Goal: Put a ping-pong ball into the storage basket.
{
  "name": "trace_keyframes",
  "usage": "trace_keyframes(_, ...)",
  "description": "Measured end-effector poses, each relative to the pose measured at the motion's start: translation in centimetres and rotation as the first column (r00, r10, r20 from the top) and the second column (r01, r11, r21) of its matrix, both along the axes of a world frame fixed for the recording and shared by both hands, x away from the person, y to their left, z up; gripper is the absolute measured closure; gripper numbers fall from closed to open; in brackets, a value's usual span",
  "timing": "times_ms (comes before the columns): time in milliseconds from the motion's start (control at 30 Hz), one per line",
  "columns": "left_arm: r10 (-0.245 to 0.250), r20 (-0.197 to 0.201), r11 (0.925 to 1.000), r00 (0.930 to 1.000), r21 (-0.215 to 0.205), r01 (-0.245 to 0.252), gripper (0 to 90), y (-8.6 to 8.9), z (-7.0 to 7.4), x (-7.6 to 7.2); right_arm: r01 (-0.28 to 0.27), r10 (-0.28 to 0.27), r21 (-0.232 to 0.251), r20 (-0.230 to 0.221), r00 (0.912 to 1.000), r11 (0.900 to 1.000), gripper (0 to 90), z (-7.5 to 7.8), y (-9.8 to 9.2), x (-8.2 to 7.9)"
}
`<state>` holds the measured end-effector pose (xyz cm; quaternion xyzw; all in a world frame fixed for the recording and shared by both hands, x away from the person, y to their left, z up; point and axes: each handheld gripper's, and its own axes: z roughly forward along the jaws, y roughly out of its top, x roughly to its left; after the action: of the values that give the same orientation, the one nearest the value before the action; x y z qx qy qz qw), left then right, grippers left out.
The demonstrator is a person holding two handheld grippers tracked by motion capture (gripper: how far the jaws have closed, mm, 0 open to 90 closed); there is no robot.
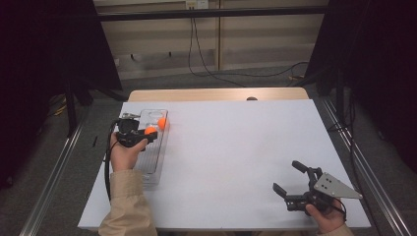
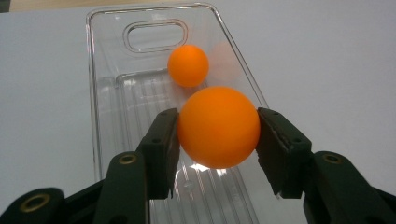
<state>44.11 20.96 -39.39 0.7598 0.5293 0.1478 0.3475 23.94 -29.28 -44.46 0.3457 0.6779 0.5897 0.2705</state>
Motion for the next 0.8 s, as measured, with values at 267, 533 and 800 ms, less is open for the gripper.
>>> trace_keyframes(267,0.002,-0.006,0.9999,1.0,0.014,-0.002,50.7,-0.02,-0.14,0.04,0.0,0.0,-0.001,-0.002,1.0,1.0,2.5,0.0,0.01,-0.01)
trace_keyframes(533,0.006,-0.018,0.9997,0.9998,0.025,-0.006,50.7,-0.15,-0.4,0.13,0.001,-0.001,-0.002,-0.002,1.0,1.0,2.5,0.0,0.02,0.0)
trace_keyframes(800,0.002,-0.026,0.9995,0.9997,0.033,-0.001,50.7,-0.15,-0.48,0.11,0.0,0.0,-0.001,-0.001,1.0,1.0,2.5,0.01,0.02,-0.02)
